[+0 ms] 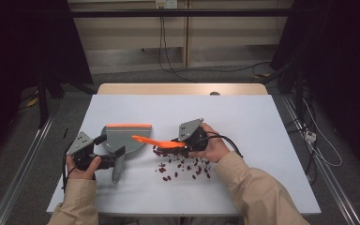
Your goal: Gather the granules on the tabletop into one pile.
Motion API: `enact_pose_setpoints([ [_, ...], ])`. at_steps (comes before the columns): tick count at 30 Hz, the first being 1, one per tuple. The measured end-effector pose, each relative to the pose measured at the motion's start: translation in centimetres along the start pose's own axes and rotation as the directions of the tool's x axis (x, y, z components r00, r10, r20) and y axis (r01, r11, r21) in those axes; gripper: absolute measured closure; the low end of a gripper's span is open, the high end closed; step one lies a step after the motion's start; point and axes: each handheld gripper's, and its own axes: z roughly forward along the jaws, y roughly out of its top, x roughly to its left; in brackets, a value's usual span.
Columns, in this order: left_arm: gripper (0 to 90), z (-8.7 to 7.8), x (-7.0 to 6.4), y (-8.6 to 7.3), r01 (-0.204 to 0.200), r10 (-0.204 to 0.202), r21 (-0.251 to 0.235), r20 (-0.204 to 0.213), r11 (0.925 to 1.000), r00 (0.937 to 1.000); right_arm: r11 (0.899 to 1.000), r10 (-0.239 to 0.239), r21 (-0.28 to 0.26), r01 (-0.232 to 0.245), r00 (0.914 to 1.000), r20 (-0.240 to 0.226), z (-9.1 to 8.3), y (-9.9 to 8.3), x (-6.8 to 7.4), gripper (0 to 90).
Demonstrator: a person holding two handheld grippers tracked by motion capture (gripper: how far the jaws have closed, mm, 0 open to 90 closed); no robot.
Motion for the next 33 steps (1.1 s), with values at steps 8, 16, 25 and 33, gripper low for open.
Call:
enact_pose_setpoints([
  [8, 5.8, 0.2, 0.0, 0.0, 0.002, -0.003, 0.003, 0.003, 1.0, 1.0, 0.999, 0.021, -0.039, -0.019, 0.9985, 0.051, 0.1, 0.8, -1.3, 71.3],
  [16, 5.8, 0.3, 0.3, -0.3, 0.009, -0.009, 0.018, 0.003, 0.9998, 0.9999, 1.0, -0.008, -0.016, 0.008, 0.9997, 0.025, 3.3, 2.0, -2.8, 71.3],
  [25, 5.8, 0.6, 0.3, -0.5, 0.009, -0.009, 0.033, 0.001, 0.9994, 1.0, 0.997, -0.081, 0.002, 0.082, 0.9933, -0.082, 2.3, 2.1, -1.3, 71.2],
  [33, 5.8, 0.7, 0.4, -0.6, 0.006, -0.006, 0.036, -0.003, 0.9993, 1.0, 0.998, -0.058, -0.045, 0.055, 0.9951, -0.081, 0.6, 1.2, -0.7, 71.3],
])
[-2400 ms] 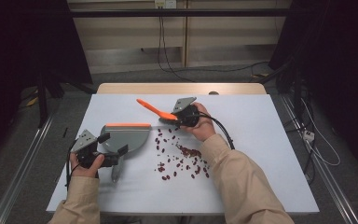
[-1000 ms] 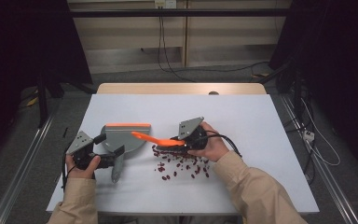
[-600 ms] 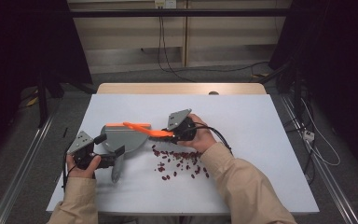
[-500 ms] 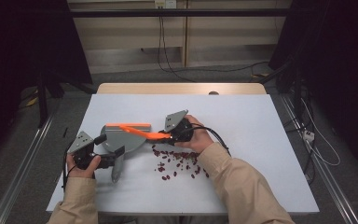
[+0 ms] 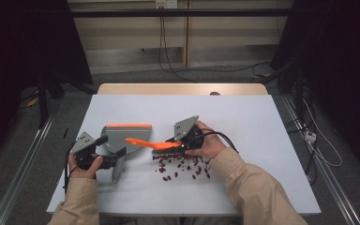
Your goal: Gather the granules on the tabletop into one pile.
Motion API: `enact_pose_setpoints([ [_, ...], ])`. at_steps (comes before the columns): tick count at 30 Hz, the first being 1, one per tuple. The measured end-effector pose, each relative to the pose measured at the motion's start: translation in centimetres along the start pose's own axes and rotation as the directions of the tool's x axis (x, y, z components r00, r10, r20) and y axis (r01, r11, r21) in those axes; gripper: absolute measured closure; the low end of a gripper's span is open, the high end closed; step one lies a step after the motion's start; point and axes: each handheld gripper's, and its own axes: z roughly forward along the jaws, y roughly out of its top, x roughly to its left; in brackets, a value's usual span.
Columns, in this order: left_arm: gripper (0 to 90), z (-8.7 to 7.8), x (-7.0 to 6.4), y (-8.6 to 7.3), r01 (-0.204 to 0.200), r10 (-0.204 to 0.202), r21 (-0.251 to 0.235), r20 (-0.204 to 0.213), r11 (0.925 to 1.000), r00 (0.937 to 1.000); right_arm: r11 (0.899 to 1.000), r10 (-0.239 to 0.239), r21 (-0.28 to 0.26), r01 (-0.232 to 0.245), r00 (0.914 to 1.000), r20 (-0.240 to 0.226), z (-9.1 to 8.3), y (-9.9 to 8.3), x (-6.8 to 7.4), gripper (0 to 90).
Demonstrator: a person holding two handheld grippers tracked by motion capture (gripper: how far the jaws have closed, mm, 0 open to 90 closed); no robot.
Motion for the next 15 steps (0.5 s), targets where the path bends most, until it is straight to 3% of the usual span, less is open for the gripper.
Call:
enact_pose_setpoints([
  [4, 5.8, 0.0, 0.0, 0.0, 0.003, -0.003, -0.003, 0.0, 1.0, 1.0, 0.989, 0.121, -0.086, -0.117, 0.9917, 0.043, -1.4, 0.2, -0.5, 71.3],
  [7, 5.8, -0.1, 0.0, 0.0, 0.0, 0.0, -0.006, 0.0, 1.0, 1.0, 0.972, 0.216, -0.112, -0.207, 0.9731, 0.079, -2.2, 0.7, -0.6, 71.3],
  [9, 5.8, -0.1, 0.0, 0.0, 0.001, -0.001, -0.009, 0.0, 1.0, 1.0, 0.953, 0.292, -0.119, -0.279, 0.9505, 0.107, -2.6, 0.8, -0.5, 71.3],
  [10, 5.8, -0.1, 0.0, 0.0, 0.0, 0.0, -0.009, 0.001, 1.0, 1.0, 0.94, 0.334, -0.12, -0.32, 0.9353, 0.117, -2.7, 0.9, -0.4, 71.3],
  [13, 5.8, 0.0, -0.1, 0.0, -0.001, 0.001, -0.008, 0.003, 1.0, 1.0, 0.885, 0.459, -0.156, -0.438, 0.8775, 0.14, -3.1, 0.9, 0.0, 71.3],
  [15, 5.8, 0.0, -0.1, 0.0, -0.006, 0.006, -0.005, 0.003, 1.0, 1.0, 0.862, 0.502, -0.175, -0.475, 0.8475, 0.172, -3.4, 0.8, 0.2, 71.3],
])
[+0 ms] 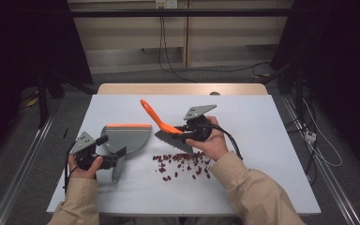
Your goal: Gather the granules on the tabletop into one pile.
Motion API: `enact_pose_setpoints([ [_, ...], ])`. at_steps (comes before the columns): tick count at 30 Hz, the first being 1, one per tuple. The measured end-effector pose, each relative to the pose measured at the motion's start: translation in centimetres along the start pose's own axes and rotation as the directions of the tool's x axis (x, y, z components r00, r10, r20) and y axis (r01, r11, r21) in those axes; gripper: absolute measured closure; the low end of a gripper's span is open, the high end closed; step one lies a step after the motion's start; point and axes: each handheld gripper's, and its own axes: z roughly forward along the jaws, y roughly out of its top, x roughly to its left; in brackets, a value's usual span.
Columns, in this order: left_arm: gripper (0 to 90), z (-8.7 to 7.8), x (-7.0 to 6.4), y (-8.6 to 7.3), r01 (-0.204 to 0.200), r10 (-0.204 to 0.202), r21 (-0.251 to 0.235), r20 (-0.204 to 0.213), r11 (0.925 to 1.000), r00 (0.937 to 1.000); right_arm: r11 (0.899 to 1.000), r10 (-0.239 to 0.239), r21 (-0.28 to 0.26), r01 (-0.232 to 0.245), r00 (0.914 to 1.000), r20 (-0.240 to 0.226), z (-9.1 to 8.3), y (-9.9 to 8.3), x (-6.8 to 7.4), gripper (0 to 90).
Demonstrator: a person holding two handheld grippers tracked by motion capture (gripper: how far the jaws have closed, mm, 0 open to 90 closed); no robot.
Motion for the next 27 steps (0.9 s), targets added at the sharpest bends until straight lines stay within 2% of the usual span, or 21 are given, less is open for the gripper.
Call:
enact_pose_setpoints([
  [1, 5.8, 0.0, 0.0, 0.0, -0.003, 0.003, 0.0, 0.001, 1.0, 1.0, 0.998, 0.056, -0.012, -0.056, 0.9984, 0.01, -0.2, -0.1, 0.0, 71.3],
  [3, 5.8, 0.0, -0.1, 0.1, -0.001, 0.001, -0.005, 0.003, 1.0, 1.0, 0.993, 0.118, -0.032, -0.118, 0.9928, 0.019, -0.4, -0.3, 0.0, 71.3],
  [6, 5.8, 0.0, -0.1, 0.1, -0.002, 0.002, -0.008, 0.006, 1.0, 1.0, 0.981, 0.188, -0.047, -0.186, 0.9814, 0.039, -0.7, -0.4, 0.4, 71.3],
  [8, 5.8, 0.0, -0.1, 0.1, -0.003, 0.003, -0.008, 0.005, 1.0, 1.0, 0.971, 0.233, -0.061, -0.231, 0.9716, 0.039, -0.8, -0.6, 0.7, 71.3],
  [9, 5.8, 0.1, -0.1, 0.1, -0.003, 0.003, -0.008, 0.006, 1.0, 1.0, 0.96, 0.272, -0.073, -0.269, 0.9617, 0.036, -0.9, -0.7, 0.9, 71.3],
  [13, 5.8, 0.1, -0.2, 0.2, -0.013, 0.013, -0.009, 0.011, 0.9999, 0.9999, 0.943, 0.325, -0.088, -0.321, 0.9446, 0.044, -1.0, -1.0, 1.6, 71.3],
  [15, 5.8, 0.0, -0.3, 0.3, -0.014, 0.015, -0.015, 0.01, 0.9998, 0.9998, 0.929, 0.365, -0.081, -0.361, 0.93, 0.044, -0.9, -1.2, 2.1, 71.3],
  [18, 5.8, -0.1, -0.3, 0.4, -0.02, 0.02, -0.026, 0.017, 0.9995, 0.9996, 0.914, 0.402, -0.079, -0.398, 0.9148, 0.043, -0.7, -1.5, 2.7, 71.3],
  [21, 5.8, -0.1, -0.3, 0.4, -0.021, 0.022, -0.027, 0.021, 0.9994, 0.9995, 0.904, 0.425, -0.076, -0.421, 0.9039, 0.05, -0.4, -1.7, 3.2, 71.3],
  [24, 5.8, -0.1, -0.3, 0.4, -0.021, 0.021, -0.028, 0.022, 0.9994, 0.9995, 0.888, 0.458, -0.069, -0.454, 0.8879, 0.047, 0.2, -1.9, 3.6, 71.3],
  [25, 5.8, -0.1, -0.3, 0.4, -0.02, 0.021, -0.029, 0.022, 0.9994, 0.9995, 0.885, 0.465, -0.066, -0.461, 0.884, 0.05, 0.3, -1.9, 3.7, 71.3],
  [27, 5.8, -0.1, -0.3, 0.4, -0.022, 0.022, -0.029, 0.022, 0.9994, 0.9995, 0.887, 0.461, -0.061, -0.458, 0.886, 0.052, 0.8, -1.8, 4.0, 71.3],
])
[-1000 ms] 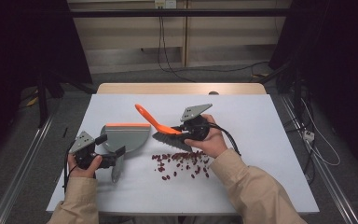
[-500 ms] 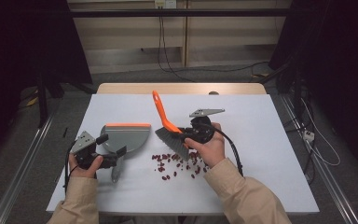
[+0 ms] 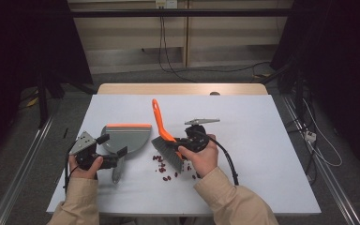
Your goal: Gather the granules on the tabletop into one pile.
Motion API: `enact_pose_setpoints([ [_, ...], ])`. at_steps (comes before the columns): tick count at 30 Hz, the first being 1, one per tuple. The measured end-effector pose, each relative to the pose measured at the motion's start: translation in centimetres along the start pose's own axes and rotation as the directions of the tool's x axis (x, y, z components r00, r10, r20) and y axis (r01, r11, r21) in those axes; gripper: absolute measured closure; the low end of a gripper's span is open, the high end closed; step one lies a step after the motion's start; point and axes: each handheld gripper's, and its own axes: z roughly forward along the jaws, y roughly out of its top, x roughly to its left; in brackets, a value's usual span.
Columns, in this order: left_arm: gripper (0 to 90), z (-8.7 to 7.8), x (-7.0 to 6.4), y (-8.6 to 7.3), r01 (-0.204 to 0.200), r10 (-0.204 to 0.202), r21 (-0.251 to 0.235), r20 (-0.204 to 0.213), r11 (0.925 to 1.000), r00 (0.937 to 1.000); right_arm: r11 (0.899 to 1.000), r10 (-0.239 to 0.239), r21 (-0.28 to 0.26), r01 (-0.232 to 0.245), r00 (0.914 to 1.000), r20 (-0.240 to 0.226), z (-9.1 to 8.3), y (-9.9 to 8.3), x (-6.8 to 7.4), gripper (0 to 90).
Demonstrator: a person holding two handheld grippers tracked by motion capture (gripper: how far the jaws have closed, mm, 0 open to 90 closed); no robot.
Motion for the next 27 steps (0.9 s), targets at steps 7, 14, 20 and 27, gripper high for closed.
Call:
enact_pose_setpoints([
  [7, 5.8, -0.1, 0.0, 0.0, 0.002, -0.002, -0.005, -0.006, 1.0, 1.0, 1.0, 0.028, 0.008, -0.027, 0.9989, -0.038, 1.2, -0.2, 1.7, 71.3],
  [14, 5.8, -0.1, 0.0, 0.1, -0.003, 0.003, -0.005, -0.007, 1.0, 1.0, 0.996, 0.071, 0.056, -0.067, 0.9953, -0.066, 2.9, -1.7, 2.7, 71.3],
  [20, 5.8, -0.1, 0.0, 0.1, -0.006, 0.006, -0.005, -0.008, 1.0, 1.0, 0.986, 0.136, 0.101, -0.131, 0.9896, -0.046, 4.6, -3.3, 2.3, 71.3],
  [27, 5.8, -0.2, 0.0, 0.1, -0.006, 0.006, -0.008, -0.012, 0.9999, 0.9999, 0.983, 0.144, 0.117, -0.144, 0.9896, 0.008, 4.5, -3.2, 1.0, 71.2],
])
